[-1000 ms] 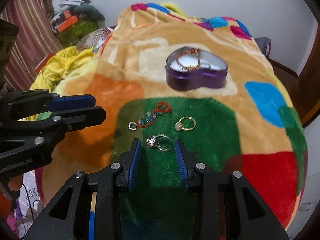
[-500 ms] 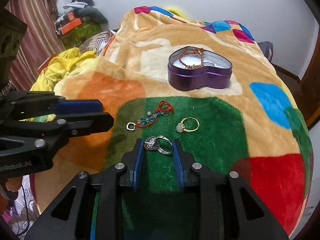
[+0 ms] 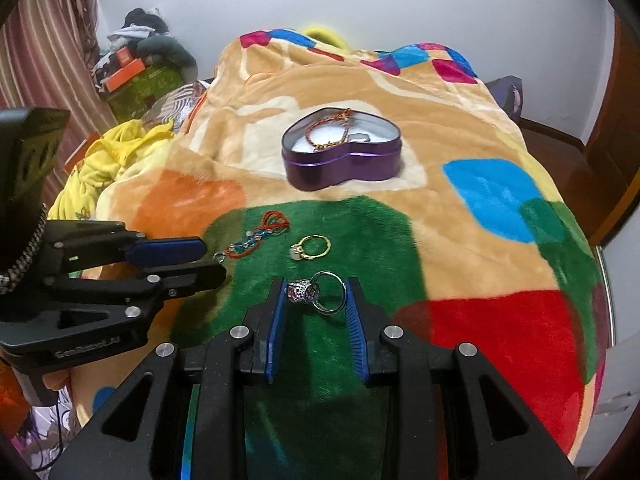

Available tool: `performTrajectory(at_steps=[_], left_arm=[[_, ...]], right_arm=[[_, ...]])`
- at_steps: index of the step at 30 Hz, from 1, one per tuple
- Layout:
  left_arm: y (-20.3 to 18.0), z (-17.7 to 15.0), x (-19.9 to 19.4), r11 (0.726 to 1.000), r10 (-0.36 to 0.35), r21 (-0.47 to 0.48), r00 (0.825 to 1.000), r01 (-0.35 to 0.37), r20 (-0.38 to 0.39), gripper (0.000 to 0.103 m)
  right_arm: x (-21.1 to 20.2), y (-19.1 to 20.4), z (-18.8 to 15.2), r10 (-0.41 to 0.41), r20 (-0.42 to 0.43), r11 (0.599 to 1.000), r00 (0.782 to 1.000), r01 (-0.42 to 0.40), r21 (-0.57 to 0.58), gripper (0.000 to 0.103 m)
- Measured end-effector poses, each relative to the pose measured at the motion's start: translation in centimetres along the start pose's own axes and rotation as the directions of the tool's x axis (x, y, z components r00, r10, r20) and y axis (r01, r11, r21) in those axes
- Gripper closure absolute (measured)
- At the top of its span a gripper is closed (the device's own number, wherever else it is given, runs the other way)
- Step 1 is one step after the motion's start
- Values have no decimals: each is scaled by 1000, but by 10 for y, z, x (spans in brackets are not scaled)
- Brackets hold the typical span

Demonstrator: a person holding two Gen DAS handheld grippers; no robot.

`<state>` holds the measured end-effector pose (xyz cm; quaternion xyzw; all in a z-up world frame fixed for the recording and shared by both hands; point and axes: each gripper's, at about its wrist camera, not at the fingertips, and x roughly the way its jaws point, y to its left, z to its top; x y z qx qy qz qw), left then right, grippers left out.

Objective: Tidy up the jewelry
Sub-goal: 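Move left tool to a square silver earring while right tool grasps a stone-set silver ring, then grasp the square silver earring with the left tool, then carry the earring to the tin with left tool while right tool lowers the ring into it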

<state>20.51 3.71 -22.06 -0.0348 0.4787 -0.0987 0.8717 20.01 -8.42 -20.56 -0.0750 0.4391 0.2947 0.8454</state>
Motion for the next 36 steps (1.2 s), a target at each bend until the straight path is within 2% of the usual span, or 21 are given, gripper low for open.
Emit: performTrajectory(at_steps=[3, 5, 10, 18, 31, 36], left_arm=[[-7, -1, 3, 999, 35, 33, 999, -35, 1, 80], [-12, -2, 4, 996, 66, 56, 998, -66, 6, 84], [-11, -3, 4, 995, 87, 53, 996, -88, 13, 94], [-11, -1, -6, 995, 83, 46, 996, -84, 32, 94], [-6, 26, -51, 997, 75, 23, 983, -80, 166, 94], [-3, 39, -56, 997, 72, 15, 977, -77, 201, 94]], right_arm=[[-3, -2, 0, -1, 10, 1000, 1000, 1, 6, 77], [-4, -3, 1, 0, 15, 1000, 1000, 0, 12, 77], [-9, -5, 3, 3, 29, 1000, 1000, -3, 15, 77], [-17, -6, 9, 3, 55, 1000, 998, -4, 17, 77], [-37, -12, 31, -2, 140, 999, 990, -4, 45, 77], [-43, -17, 43, -4, 177, 999, 984, -5, 54, 77]])
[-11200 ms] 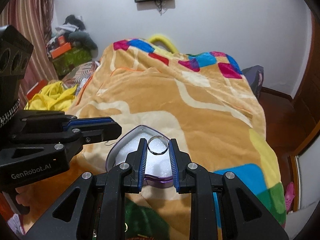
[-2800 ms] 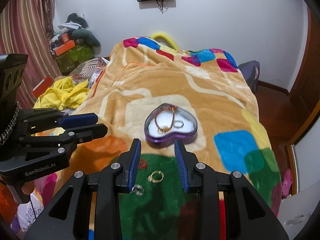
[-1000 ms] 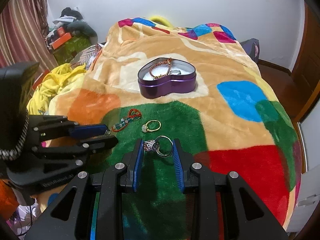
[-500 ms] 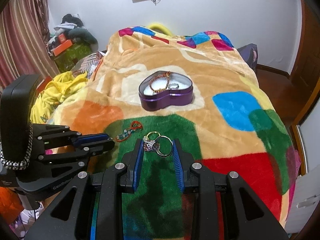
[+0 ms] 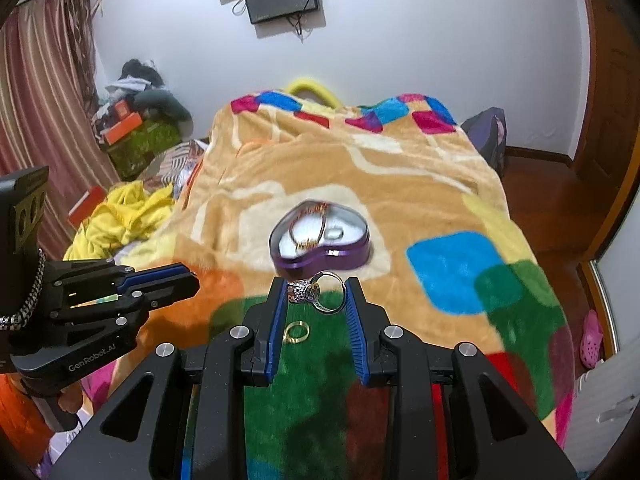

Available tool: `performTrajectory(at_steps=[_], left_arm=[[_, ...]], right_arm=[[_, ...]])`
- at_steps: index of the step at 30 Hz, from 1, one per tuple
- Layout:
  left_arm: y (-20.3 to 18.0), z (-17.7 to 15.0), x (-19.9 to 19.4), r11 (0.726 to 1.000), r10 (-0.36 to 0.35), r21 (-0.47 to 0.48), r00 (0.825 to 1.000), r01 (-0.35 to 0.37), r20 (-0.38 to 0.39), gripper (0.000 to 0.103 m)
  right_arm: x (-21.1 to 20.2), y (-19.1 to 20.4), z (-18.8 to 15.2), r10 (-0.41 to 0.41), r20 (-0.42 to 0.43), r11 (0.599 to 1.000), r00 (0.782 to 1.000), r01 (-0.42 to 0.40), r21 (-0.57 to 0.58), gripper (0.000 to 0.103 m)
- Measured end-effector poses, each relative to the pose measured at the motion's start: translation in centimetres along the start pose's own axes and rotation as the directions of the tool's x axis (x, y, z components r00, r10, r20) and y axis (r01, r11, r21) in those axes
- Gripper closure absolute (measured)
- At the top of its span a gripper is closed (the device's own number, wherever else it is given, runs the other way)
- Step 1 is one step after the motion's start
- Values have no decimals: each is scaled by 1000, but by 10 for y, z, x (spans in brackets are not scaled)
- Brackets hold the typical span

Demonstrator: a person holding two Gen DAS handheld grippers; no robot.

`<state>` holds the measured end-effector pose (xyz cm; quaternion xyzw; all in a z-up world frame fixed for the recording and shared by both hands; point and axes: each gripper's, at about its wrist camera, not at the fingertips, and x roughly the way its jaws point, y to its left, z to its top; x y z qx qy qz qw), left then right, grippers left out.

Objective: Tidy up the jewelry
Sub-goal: 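Carry the earring to the tin with left tool while right tool lowers the ring into it, then open left tool to drop the earring in the tin while right tool releases the ring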

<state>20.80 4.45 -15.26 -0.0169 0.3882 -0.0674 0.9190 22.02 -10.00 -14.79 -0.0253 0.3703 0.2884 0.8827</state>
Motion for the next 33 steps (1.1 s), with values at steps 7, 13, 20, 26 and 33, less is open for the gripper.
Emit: performTrajectory(at_steps=[7, 13, 20, 26, 33], left_arm=[[9, 18, 3, 1000, -8, -14, 999, 8, 39, 94], [14, 33, 12, 1000, -7, -14, 998, 8, 63, 94], [17, 47, 24, 1000, -20, -14, 997, 21, 76, 94], [18, 51, 39, 999, -33, -12, 998, 34, 61, 94], [21, 49, 68, 998, -60, -21, 998, 60, -1, 94]], right_arm=[[3, -4, 17, 2, 35, 1000, 999, -2, 5, 77], [12, -8, 28, 5, 47, 1000, 999, -6, 11, 77], [26, -13, 36, 13, 46, 1000, 999, -14, 13, 77], [39, -17, 40, 19, 30, 1000, 999, -19, 17, 77], [62, -25, 43, 30, -22, 999, 999, -29, 33, 77]])
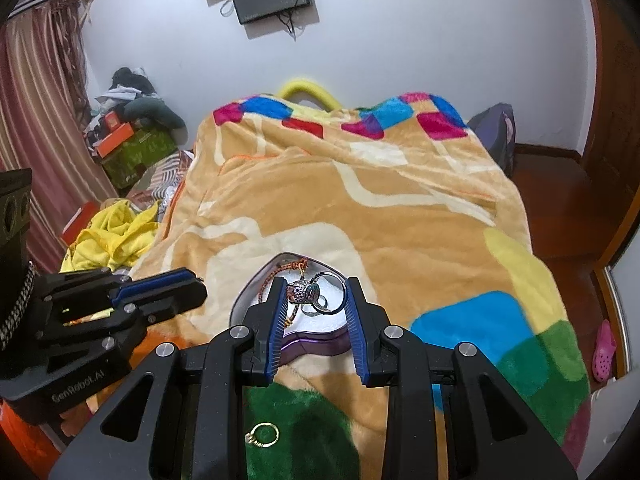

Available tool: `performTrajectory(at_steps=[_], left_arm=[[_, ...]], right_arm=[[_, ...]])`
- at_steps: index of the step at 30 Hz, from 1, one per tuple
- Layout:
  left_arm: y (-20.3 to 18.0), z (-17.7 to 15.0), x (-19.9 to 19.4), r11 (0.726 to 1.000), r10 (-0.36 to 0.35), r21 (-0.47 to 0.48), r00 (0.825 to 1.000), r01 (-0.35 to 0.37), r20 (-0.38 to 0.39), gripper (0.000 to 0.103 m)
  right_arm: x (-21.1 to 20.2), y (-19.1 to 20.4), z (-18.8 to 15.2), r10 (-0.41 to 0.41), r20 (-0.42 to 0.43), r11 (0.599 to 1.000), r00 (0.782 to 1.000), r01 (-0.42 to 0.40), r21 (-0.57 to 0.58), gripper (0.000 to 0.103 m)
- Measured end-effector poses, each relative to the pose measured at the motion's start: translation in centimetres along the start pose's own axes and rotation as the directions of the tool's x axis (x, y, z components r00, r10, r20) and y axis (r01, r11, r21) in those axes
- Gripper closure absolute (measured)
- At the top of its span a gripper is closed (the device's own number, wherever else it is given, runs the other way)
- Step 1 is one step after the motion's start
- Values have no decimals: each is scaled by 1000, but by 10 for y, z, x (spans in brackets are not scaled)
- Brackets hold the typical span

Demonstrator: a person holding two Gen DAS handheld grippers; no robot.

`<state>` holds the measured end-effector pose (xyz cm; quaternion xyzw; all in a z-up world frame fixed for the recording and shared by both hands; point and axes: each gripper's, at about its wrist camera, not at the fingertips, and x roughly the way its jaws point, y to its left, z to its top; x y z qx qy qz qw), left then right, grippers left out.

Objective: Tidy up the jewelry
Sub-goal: 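Open left tool to drop the earring in the tin while right tool releases the ring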

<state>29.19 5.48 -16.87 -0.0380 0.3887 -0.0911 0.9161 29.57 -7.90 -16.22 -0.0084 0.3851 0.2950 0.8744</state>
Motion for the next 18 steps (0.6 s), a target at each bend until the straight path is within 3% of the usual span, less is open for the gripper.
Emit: performTrajectory(at_steps=[18], left_arm=[[6, 1, 26, 999, -40, -9, 997, 40, -60, 94]], right_arm=[[32, -5, 5, 6, -101, 1000, 995, -7, -11, 77]])
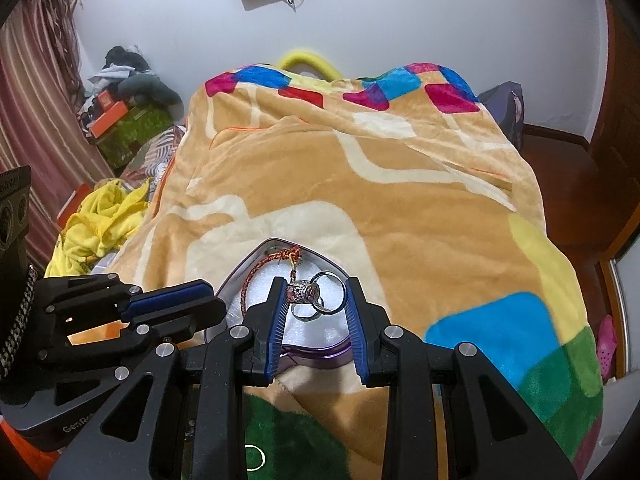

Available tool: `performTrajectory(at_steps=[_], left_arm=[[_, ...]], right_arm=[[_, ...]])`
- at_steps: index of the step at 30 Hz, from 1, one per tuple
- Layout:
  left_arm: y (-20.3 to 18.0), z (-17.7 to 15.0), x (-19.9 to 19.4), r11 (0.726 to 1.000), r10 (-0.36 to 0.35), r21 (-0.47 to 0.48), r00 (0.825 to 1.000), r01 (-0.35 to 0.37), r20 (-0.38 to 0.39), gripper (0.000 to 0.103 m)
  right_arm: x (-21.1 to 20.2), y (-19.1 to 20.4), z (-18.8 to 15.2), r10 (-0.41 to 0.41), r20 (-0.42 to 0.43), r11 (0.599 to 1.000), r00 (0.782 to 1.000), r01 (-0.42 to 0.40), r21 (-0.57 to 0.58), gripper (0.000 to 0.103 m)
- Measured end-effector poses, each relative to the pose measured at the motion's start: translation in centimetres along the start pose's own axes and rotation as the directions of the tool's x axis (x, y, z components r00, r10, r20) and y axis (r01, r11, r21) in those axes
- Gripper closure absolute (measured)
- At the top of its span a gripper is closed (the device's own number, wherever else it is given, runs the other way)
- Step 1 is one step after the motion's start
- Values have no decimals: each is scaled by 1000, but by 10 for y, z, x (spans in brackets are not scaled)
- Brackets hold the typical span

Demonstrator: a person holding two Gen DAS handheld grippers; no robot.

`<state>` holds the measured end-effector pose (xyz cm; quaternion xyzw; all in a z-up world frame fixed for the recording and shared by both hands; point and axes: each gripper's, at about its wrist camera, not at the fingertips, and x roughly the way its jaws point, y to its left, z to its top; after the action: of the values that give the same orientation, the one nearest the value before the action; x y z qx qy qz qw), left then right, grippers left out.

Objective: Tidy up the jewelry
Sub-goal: 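Open left tool to drop the earring in the tin while right tool releases the ring, then move left tool to the red beaded earring while right tool moves to the gold ring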

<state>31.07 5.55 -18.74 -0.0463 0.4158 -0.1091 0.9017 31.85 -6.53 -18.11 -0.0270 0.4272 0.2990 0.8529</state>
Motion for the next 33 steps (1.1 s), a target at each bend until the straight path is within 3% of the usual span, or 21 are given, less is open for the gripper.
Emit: performTrajectory(at_steps=[9, 33], left_arm=[[1, 1, -6, 1000, 9, -6, 1000, -9, 2, 94], [-13, -24, -71, 997, 76, -7, 997, -76, 32, 86]], right_arm=[[0, 0, 2, 11, -32, 1000, 999, -11, 1, 77], [-70, 28, -27, -36, 73, 999, 997, 39, -34, 72]])
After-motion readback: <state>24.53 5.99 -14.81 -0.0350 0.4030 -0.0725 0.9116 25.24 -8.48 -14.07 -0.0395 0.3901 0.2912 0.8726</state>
